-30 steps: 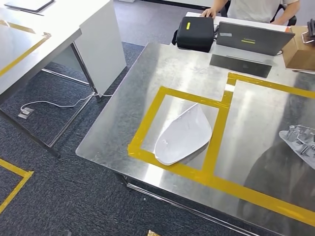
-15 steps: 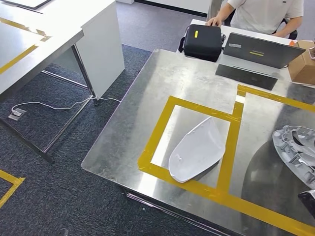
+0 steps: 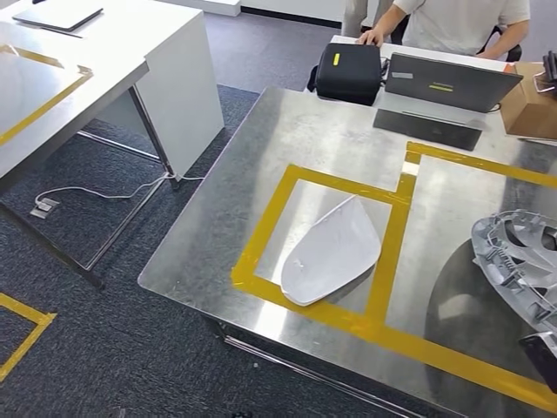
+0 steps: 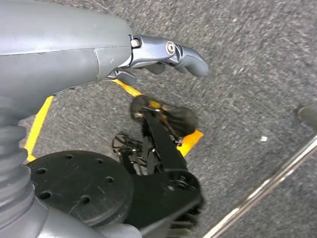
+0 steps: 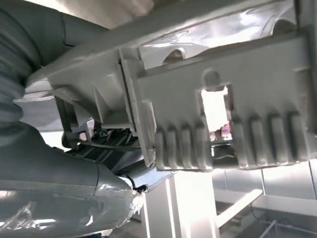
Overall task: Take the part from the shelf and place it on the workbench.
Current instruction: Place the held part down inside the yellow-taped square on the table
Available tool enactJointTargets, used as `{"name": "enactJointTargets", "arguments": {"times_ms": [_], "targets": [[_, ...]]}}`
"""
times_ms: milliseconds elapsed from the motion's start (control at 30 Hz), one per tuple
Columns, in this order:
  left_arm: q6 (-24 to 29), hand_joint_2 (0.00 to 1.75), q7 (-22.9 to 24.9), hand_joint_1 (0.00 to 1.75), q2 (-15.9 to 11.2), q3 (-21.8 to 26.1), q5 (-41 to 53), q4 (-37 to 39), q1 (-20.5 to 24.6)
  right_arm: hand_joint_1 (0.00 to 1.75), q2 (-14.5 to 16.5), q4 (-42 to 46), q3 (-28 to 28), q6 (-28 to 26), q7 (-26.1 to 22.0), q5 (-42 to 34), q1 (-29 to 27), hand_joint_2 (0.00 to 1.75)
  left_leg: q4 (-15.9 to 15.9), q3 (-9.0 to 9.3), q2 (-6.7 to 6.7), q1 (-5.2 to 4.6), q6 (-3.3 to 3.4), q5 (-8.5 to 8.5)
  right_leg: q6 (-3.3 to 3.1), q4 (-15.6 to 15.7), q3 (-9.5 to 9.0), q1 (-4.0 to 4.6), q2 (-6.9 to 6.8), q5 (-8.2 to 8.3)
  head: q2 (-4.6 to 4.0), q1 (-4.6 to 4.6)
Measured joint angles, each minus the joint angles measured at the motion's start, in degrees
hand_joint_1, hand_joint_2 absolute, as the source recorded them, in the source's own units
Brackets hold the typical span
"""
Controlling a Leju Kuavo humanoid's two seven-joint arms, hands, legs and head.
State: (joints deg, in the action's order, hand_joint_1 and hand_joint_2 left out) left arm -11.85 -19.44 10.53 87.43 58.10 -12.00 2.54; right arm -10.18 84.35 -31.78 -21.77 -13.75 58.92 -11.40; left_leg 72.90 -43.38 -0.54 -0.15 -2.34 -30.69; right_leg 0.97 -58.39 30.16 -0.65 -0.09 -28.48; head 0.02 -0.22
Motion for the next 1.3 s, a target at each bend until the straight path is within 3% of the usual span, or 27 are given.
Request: {"name": "enactJointTargets", "arguments": {"times_ms": [33, 67, 133, 200, 233, 367, 433, 567, 667, 800, 1067, 1300], "targets": [[0.02, 1.75, 0.10, 0.00, 0.01, 0.00, 0.02, 0.00, 0.00, 1.75, 0.03, -0.36, 0.33, -0.06, -0.09, -0.50, 0.07, 1.75, 0.83, 0.24, 0.00, 0.02, -0.07, 0.15, 0.09, -0.03, 0.23, -0.01, -0.02, 0.22, 0.00, 0.00], [0.02, 1.75, 0.17, 0.00, -0.01, 0.00, 0.02, 0.00, 0.00, 1.75, 0.07, -0.69, 0.60, -0.10, -0.14, -0.72, 0.14, 1.75, -0.61, 1.59, 0.01, 0.04, -0.06, 1.28, 0.20, -0.04, 0.39, -0.04, -0.04, 0.37, 0.00, 0.01], [0.09, 1.75, 0.24, 0.00, -0.05, 0.00, 0.11, 0.00, 0.04, 1.75, 0.12, -1.31, 1.08, -0.22, -0.19, -0.90, 0.37, 1.75, -7.88, 6.52, 0.13, 0.02, 0.11, 4.13, 0.50, -0.08, 0.54, -0.05, -0.11, 0.45, 0.00, -0.01], [0.23, 1.75, 0.36, 0.00, -0.07, 0.00, 0.47, 0.00, 0.10, 1.75, 0.13, -2.25, 1.61, -0.32, -0.20, -1.16, 0.92, 1.75, -13.77, 10.11, 0.27, -0.04, 0.65, 5.27, 0.96, -0.14, 0.75, 0.12, -0.10, 0.48, 0.01, 0.03], [0.30, 1.75, 0.45, 0.00, -0.04, 0.00, 0.74, 0.00, 0.13, 1.75, 0.13, -2.97, 1.94, -0.33, -0.20, -1.43, 1.34, 1.75, -14.93, 10.66, 0.31, -0.03, 0.96, 5.18, 1.12, -0.22, 0.84, 0.26, -0.06, 0.47, 0.01, 0.04], [-0.82, 1.75, 0.35, 0.00, -0.08, 0.00, 1.11, 0.00, 0.18, 1.75, 0.12, -7.65, 3.72, -0.36, -0.10, -2.72, 3.45, 1.75, -15.47, 10.52, 0.31, 0.05, 1.47, 5.18, 0.31, 0.08, 0.86, 0.47, 0.04, 0.79, 0.00, 0.20], [-1.94, 1.75, -0.64, 0.00, -0.26, -0.04, 1.17, 0.00, 0.23, 1.75, 0.07, -10.66, 5.00, -0.35, 0.00, -3.42, 4.60, 1.75, -15.47, 10.54, 0.32, 0.02, 1.70, 5.16, 0.62, 0.49, 0.88, 0.47, 0.02, 0.97, 0.00, 0.19], [-3.26, 1.75, -4.27, 0.00, -0.41, -0.73, 2.84, 0.00, 0.18, 0.00, 0.02, -14.84, 7.02, -0.55, 0.02, -4.93, 5.44, 0.00, -15.46, 10.41, 0.31, -0.01, 2.09, 5.30, 1.31, 0.87, 0.87, 0.47, -0.03, 1.36, 0.00, 0.17], [-3.28, 1.75, -4.92, 0.00, -0.70, -1.70, 4.35, 0.00, 0.05, 0.00, 0.02, -16.71, 7.97, -0.78, -0.21, -5.55, 5.50, 0.00, -15.46, 10.28, 0.31, -0.02, 2.28, 5.44, 1.76, 0.92, 0.80, 0.46, -0.02, 1.61, 0.00, 0.15], [-1.24, 0.00, -2.97, 0.00, -0.91, -2.53, 4.84, 0.00, 0.00, 0.00, 0.03, -18.22, 8.98, -0.68, -0.73, -6.62, 5.46, 0.00, -15.46, 10.08, 0.31, -0.02, 2.50, 5.73, 2.04, 0.90, 0.84, 0.46, -0.09, 1.79, 0.00, 0.14], [-2.04, 0.00, -0.80, 0.00, -1.00, -2.67, 4.45, 0.00, -0.11, 0.00, 0.03, -19.35, 9.66, 1.23, -2.53, -9.62, 6.27, 0.00, -15.46, 10.03, 0.32, 0.05, 2.29, 5.88, 2.00, 0.68, 1.04, 0.52, -0.04, 1.81, 0.00, 0.13], [-3.15, 0.00, -0.57, 0.00, -0.97, -2.53, 1.92, 0.00, -0.20, 0.00, 0.45, -16.31, 9.86, 11.26, -8.72, -24.35, 5.44, 0.00, -15.47, 10.03, 0.34, 0.16, 2.18, 5.92, 1.91, 0.66, 1.14, 0.63, 0.05, 1.86, 0.00, 0.13]]}}
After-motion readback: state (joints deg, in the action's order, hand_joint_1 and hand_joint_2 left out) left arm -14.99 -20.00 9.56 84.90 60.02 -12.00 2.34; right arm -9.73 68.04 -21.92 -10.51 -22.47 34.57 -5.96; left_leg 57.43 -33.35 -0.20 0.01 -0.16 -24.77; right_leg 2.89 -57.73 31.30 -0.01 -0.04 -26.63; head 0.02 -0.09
